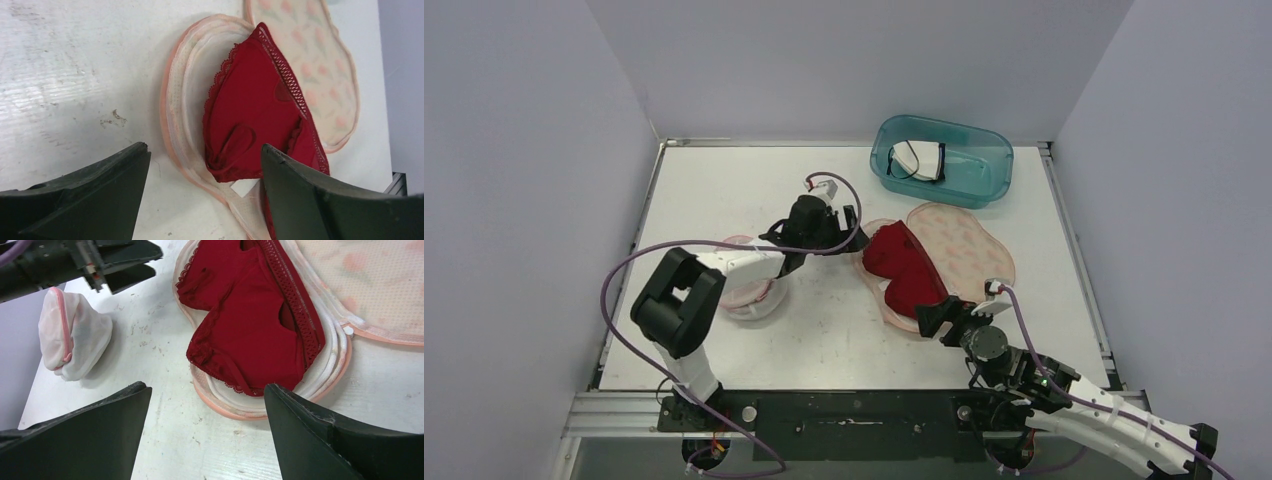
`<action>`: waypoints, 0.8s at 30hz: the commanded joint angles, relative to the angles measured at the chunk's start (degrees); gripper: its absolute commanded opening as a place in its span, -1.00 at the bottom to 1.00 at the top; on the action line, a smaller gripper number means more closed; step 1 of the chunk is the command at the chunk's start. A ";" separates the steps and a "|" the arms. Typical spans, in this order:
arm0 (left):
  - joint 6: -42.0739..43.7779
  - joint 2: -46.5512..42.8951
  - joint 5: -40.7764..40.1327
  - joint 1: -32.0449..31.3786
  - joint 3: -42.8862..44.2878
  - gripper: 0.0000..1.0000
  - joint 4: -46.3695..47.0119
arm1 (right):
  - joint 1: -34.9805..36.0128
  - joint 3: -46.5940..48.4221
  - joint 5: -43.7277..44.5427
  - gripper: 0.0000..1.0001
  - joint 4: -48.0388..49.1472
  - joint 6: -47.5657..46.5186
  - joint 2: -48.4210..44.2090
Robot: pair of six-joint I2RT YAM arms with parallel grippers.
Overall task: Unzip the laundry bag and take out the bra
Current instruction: Adjust the laundry bag at the center of the board.
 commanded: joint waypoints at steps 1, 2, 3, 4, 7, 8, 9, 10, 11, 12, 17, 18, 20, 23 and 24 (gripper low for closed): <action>4.55 5.19 3.39 1.38 5.56 0.55 0.53 | -0.17 -0.43 -2.70 0.72 4.56 -0.02 0.98; 4.41 6.17 3.28 2.01 6.25 0.46 0.66 | -0.11 -0.30 -3.03 0.72 4.61 -0.06 0.99; 4.36 7.11 3.33 2.72 6.92 0.40 0.72 | -0.14 -0.19 -3.31 0.72 4.57 -0.14 1.04; 3.98 8.33 3.63 3.43 7.46 0.33 0.91 | -0.07 -0.03 -3.42 0.72 4.49 -0.15 0.80; 3.61 10.40 4.41 4.76 8.87 0.20 1.25 | -0.08 0.24 -3.49 0.72 3.95 -0.20 -0.40; 3.66 10.83 4.26 4.79 9.12 0.18 1.32 | -0.09 0.41 -3.33 0.72 3.59 -0.16 -0.81; 3.48 11.27 4.41 4.75 9.09 0.17 1.88 | -0.09 0.57 -3.00 0.72 3.16 -0.15 -1.27; 3.11 11.68 4.92 4.67 8.93 0.17 2.48 | -0.11 0.78 -2.70 0.72 2.59 -0.22 -1.61; 2.76 12.13 5.30 4.43 8.59 0.16 3.13 | -0.13 1.00 -2.33 0.72 2.14 -0.26 -1.97; 2.38 12.62 5.58 4.30 8.22 0.14 3.95 | -0.15 1.32 -1.98 0.72 1.71 -0.33 -2.27; -1.50 15.02 8.47 3.80 5.23 -0.21 10.49 | -0.17 2.92 -0.72 0.72 1.54 -1.74 -1.76; -2.25 15.24 8.74 3.68 4.43 -0.26 11.85 | -0.15 3.33 -0.46 0.72 1.54 -1.99 -1.26; -3.36 15.14 9.25 3.36 2.97 -0.38 14.71 | -0.17 4.11 0.03 0.72 1.62 -2.55 -0.33; -4.08 14.70 9.23 2.98 1.45 -0.68 16.70 | -0.17 4.95 0.53 0.72 2.29 -3.34 0.87; -4.25 14.37 8.92 2.91 0.97 -0.79 16.87 | -0.17 5.22 0.85 0.72 2.50 -3.59 1.04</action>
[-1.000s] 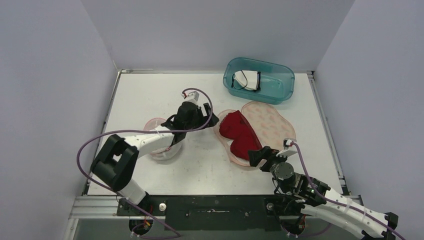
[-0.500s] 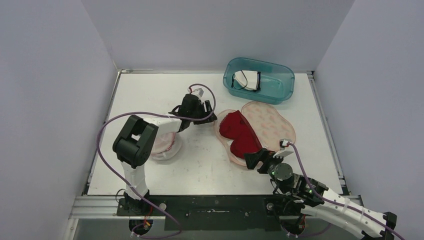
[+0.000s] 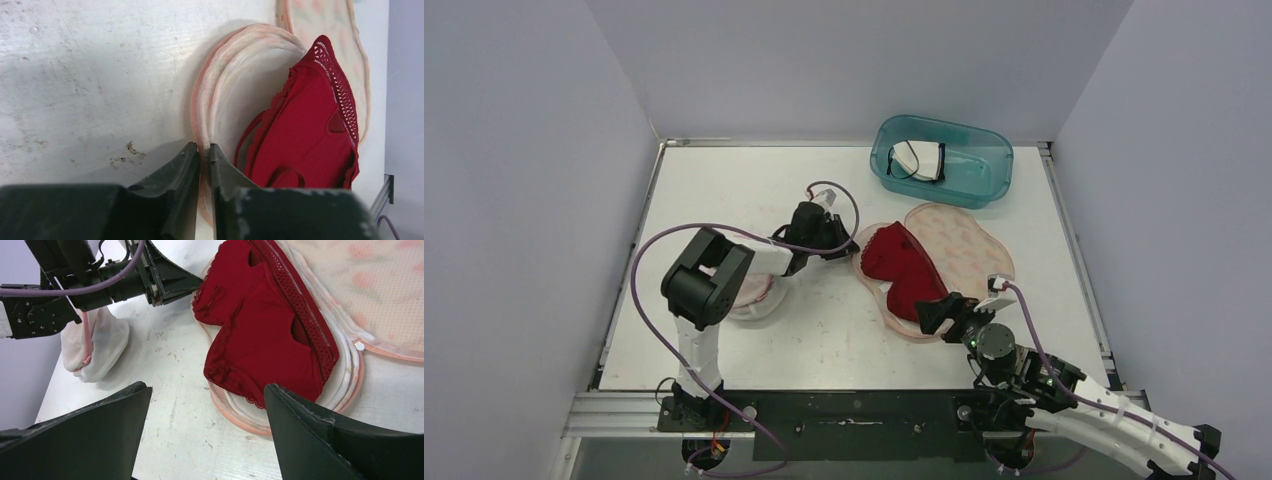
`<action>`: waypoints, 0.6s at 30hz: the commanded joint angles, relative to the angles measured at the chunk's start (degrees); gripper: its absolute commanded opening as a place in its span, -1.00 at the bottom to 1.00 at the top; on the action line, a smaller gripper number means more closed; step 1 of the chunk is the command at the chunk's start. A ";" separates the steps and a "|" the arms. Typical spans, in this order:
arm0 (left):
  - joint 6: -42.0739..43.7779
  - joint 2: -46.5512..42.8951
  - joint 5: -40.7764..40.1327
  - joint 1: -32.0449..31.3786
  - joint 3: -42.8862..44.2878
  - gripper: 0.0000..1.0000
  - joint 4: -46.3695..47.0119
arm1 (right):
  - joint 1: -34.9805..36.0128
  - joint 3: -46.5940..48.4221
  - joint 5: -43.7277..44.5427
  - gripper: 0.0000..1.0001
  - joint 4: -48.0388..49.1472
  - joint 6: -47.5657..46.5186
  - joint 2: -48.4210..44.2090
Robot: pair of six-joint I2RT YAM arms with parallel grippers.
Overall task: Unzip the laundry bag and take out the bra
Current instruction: Adjust the laundry bag at the center of the board.
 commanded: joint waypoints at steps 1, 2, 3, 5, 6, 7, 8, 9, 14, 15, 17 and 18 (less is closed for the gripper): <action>-1.97 -1.46 0.79 -0.52 -2.90 -0.91 7.47 | -0.17 3.45 2.73 0.72 1.91 -2.16 1.75; -2.79 -2.28 0.22 -0.53 -4.78 -1.00 8.83 | -0.17 3.73 3.15 0.72 2.38 -2.46 2.16; -4.18 -3.48 -0.80 -0.53 -6.85 -1.00 10.47 | -0.17 4.11 3.73 0.72 2.86 -2.91 2.67; -7.69 -6.36 -4.02 -0.53 -12.16 -1.00 14.44 | -0.17 4.90 4.69 0.72 4.10 -3.60 4.21; -9.55 -7.95 -5.75 -0.57 -14.99 -1.00 16.36 | -0.17 5.39 5.32 0.72 4.39 -3.82 5.31; -11.72 -9.55 -7.26 -0.66 -18.16 -1.00 18.17 | -0.13 5.78 5.86 0.72 4.91 -3.73 6.58; -13.90 -11.29 -9.12 -0.86 -21.13 -1.00 19.96 | -0.23 6.15 6.32 0.72 5.51 -3.81 7.96; -16.27 -12.95 -11.14 -1.19 -24.02 -1.00 21.83 | -0.26 6.43 6.56 0.72 6.21 -3.76 9.46; -26.96 -20.17 -24.66 -6.83 -35.90 -1.00 25.34 | -0.48 7.09 6.84 0.73 10.21 -2.56 16.67; -28.80 -21.45 -27.69 -9.69 -37.14 -1.00 25.17 | -0.66 7.07 6.59 0.73 11.10 -2.16 17.64; -32.37 -22.54 -33.92 -13.94 -38.35 -1.00 24.27 | -0.78 6.84 5.99 0.73 12.73 -1.16 19.02; -34.73 -22.94 -36.87 -15.90 -38.31 -1.00 23.01 | -0.91 6.67 5.64 0.73 13.48 -0.77 19.54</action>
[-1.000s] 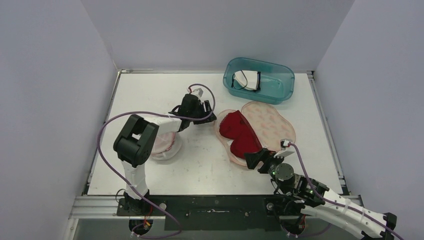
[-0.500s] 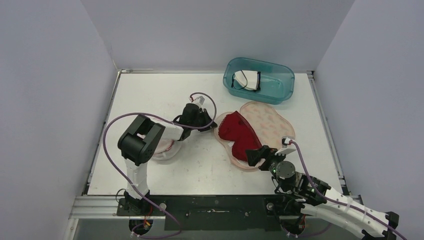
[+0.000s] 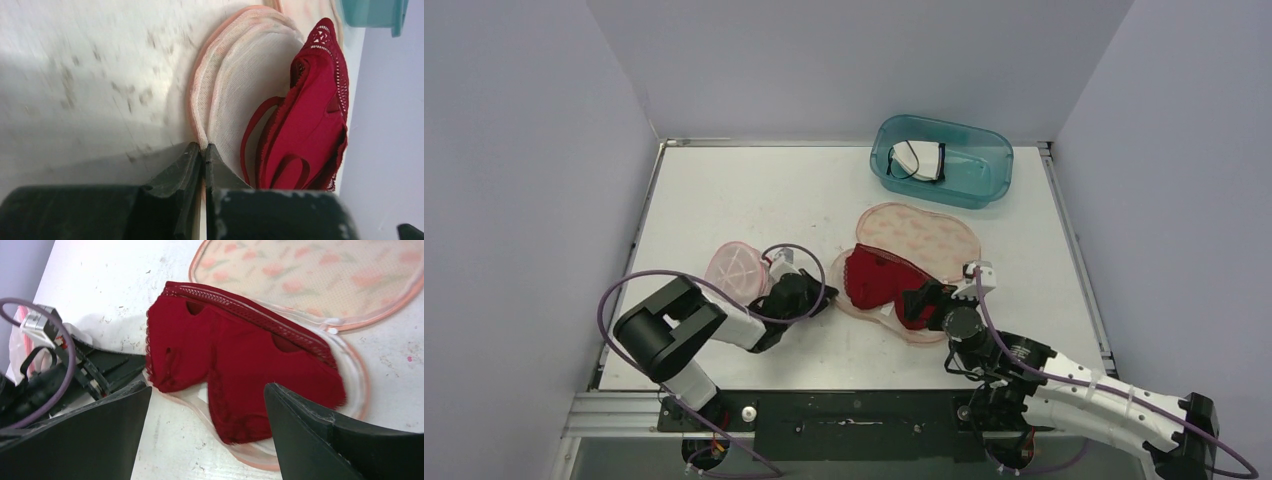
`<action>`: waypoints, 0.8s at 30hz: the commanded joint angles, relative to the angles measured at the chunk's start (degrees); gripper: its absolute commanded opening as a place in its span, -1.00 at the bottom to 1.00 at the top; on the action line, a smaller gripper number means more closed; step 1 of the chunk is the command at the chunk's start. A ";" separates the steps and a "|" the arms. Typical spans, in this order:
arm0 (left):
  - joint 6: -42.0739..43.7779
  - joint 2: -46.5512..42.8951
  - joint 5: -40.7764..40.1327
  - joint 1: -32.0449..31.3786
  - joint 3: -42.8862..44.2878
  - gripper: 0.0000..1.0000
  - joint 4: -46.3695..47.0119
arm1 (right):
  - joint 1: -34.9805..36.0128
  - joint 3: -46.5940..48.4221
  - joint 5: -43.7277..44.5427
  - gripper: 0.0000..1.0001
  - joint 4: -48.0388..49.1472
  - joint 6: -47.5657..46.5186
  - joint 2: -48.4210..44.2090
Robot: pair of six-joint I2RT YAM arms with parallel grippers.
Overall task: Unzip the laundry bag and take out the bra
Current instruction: Adjust the laundry bag at the center of the board.
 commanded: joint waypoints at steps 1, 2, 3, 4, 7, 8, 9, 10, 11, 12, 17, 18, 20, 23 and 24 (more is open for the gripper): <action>-11.63 -3.20 -17.38 -8.26 -1.03 -1.00 0.61 | -0.63 1.67 0.49 0.73 6.54 2.15 2.55; -11.91 -3.47 -18.47 -9.66 -0.56 -1.00 -0.56 | -0.68 1.72 0.31 0.72 6.81 2.32 2.85; -11.93 -3.94 -19.07 -10.35 0.06 -1.00 -1.85 | -0.72 1.80 0.11 0.73 6.93 2.28 2.97; -11.90 -4.62 -19.35 -10.74 0.71 -1.00 -3.81 | -0.79 1.94 -0.20 0.73 6.94 1.78 3.06; -7.34 -7.47 -20.77 -10.54 2.83 -1.00 -9.32 | -1.49 3.44 -1.33 0.74 6.32 -1.97 3.37; -5.14 -8.07 -21.01 -9.98 4.02 -1.00 -11.46 | -1.90 4.08 -1.71 0.75 5.94 -3.44 3.70; -2.29 -8.23 -20.26 -9.06 5.60 -1.00 -13.32 | -2.40 4.69 -2.08 0.76 5.38 -4.94 4.08; 0.56 -7.76 -18.48 -7.62 7.55 -1.00 -14.68 | -2.80 5.25 -2.51 0.76 4.87 -5.67 4.49; 3.47 -6.78 -15.98 -6.13 9.72 -1.00 -16.40 | -3.25 5.63 -2.97 0.76 4.50 -6.37 4.76; 5.92 -5.50 -13.41 -4.58 12.36 -1.00 -18.03 | -3.61 5.89 -3.28 0.76 4.10 -6.74 4.91; 17.81 3.02 -2.73 2.13 26.51 -1.00 -27.72 | -4.53 6.40 -2.83 0.76 2.21 -8.42 4.05; 19.81 4.42 -2.26 3.25 28.65 -1.00 -29.71 | -4.75 6.51 -2.56 0.77 1.82 -8.85 4.00; 25.07 7.21 -1.51 5.32 33.48 -1.00 -33.92 | -5.16 6.57 -2.28 0.77 1.42 -9.84 4.18; 31.66 11.34 -3.45 6.28 39.55 -1.00 -39.92 | -6.30 6.04 -2.61 0.77 1.89 -10.94 5.71; 33.59 12.79 -3.10 6.50 41.24 -1.00 -40.99 | -7.10 5.81 -3.21 0.77 2.17 -10.92 6.65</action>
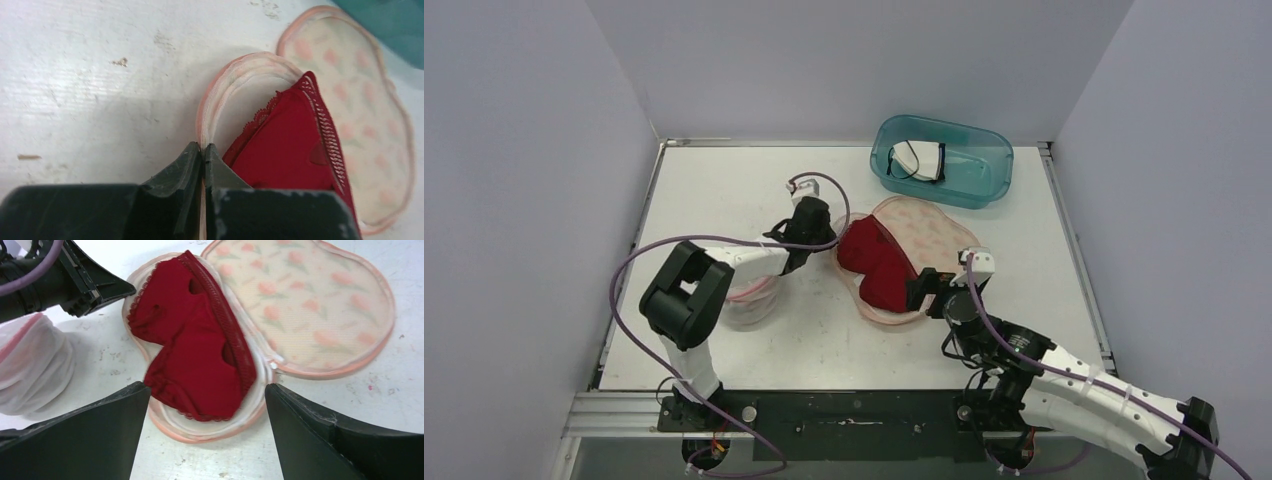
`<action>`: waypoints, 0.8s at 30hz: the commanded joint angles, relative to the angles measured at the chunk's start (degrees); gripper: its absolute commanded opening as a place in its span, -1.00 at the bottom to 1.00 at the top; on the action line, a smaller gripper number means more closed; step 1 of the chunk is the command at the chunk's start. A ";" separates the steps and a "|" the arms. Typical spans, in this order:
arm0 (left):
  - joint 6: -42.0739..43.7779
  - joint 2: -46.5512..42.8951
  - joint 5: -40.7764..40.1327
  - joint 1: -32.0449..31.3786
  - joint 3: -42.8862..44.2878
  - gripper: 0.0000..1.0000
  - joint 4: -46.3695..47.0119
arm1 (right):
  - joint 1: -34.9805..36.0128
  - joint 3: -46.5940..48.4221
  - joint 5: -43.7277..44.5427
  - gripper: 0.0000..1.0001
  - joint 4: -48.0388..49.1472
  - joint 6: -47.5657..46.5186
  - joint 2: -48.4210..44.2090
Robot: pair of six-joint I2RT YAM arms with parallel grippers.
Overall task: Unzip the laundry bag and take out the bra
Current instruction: Adjust the laundry bag at the center of the board.
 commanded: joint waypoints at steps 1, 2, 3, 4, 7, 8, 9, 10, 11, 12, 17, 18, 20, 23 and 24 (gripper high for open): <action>14.27 5.60 1.85 1.40 8.59 -1.00 -10.91 | -2.91 1.53 -1.57 0.77 1.36 -2.33 2.83; 15.34 7.13 1.54 1.57 10.89 -1.00 -13.63 | -4.49 1.34 -3.82 0.77 2.29 -2.39 3.89; 16.15 8.15 0.99 1.64 12.97 -1.00 -15.33 | -6.65 1.20 -6.75 0.77 3.48 -2.37 4.95; 16.59 8.69 0.39 1.65 14.65 -1.00 -16.71 | -8.85 1.18 -9.62 0.77 4.58 -2.11 6.08; 14.59 6.51 -0.76 1.65 15.50 -0.75 -17.81 | -15.47 1.30 -17.14 0.76 8.31 -1.01 8.38; 13.75 4.69 -0.61 1.65 14.20 -0.54 -16.77 | -17.89 1.13 -18.90 0.76 9.73 -0.56 8.78; 12.84 2.86 -0.50 1.64 12.80 -0.35 -15.95 | -19.58 1.02 -20.32 0.76 11.08 -0.04 9.15; 12.25 1.03 -0.17 1.65 11.89 -0.16 -15.62 | -21.04 0.89 -21.50 0.76 12.16 0.56 9.62; 11.77 -0.57 -0.19 1.65 11.23 -0.01 -15.95 | -22.44 0.73 -22.62 0.76 14.09 1.05 10.10; 10.83 -2.06 -0.37 1.73 11.23 0.09 -17.50 | -23.63 0.53 -24.05 0.76 16.00 1.57 10.73; 4.75 -10.15 1.57 0.86 7.00 0.25 -20.11 | -27.14 -0.11 -27.51 0.76 25.64 2.49 16.87; 2.82 -12.73 2.28 0.56 5.01 0.25 -19.28 | -27.70 0.07 -28.50 0.76 27.50 2.44 18.55; -2.26 -16.77 4.29 0.01 -0.05 0.25 -14.58 | -28.69 0.21 -30.05 0.75 30.88 2.47 21.06; -9.37 -20.32 9.59 -1.59 -9.29 0.24 -1.57 | -29.74 0.50 -31.72 0.74 34.54 2.07 23.92; -11.62 -20.30 11.11 -2.04 -10.56 0.22 2.53 | -29.94 0.69 -31.99 0.74 35.28 1.88 24.87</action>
